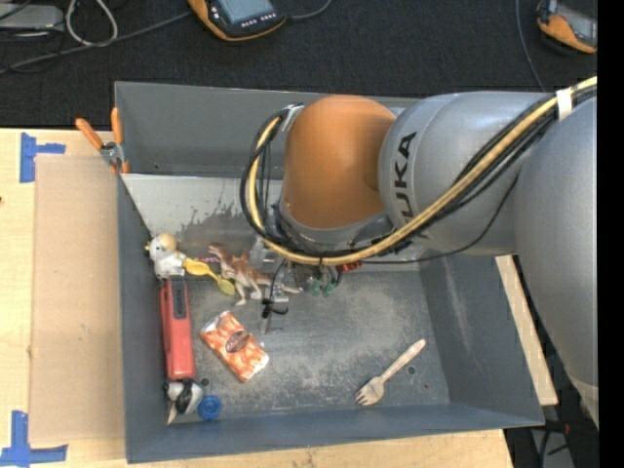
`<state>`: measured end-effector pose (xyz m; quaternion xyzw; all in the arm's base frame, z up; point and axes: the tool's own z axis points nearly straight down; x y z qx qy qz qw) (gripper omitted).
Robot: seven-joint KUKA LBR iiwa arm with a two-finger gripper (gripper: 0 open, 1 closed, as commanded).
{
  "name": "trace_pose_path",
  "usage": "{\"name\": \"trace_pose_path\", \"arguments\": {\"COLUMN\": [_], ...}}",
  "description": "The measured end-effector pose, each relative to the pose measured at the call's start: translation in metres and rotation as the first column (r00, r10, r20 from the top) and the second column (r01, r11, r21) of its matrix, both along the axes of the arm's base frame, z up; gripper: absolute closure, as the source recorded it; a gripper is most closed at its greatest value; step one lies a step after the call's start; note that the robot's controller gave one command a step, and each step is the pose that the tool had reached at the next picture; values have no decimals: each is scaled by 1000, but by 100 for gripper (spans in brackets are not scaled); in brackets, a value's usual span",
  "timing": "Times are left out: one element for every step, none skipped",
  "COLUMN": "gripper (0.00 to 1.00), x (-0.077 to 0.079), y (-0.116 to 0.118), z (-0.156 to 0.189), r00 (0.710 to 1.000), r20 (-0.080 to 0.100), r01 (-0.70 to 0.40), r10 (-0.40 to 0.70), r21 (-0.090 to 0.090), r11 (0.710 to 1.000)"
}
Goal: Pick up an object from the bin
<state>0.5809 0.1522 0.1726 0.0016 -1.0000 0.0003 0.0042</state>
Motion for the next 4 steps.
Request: {"name": "trace_pose_path", "arguments": {"gripper": [0, 0, 0, 100], "x": [2, -4, -48, -44], "y": [-1, -7, 29, 42], "z": [4, -66, -98, -101], "r00": [1000, 999, 999, 987], "r20": [7, 9, 27, 11], "r01": [4, 30, 38, 161], "r10": [-4, -30, -38, -161], "r21": [1, 2, 3, 3], "r11": [1000, 1000, 999, 987]}}
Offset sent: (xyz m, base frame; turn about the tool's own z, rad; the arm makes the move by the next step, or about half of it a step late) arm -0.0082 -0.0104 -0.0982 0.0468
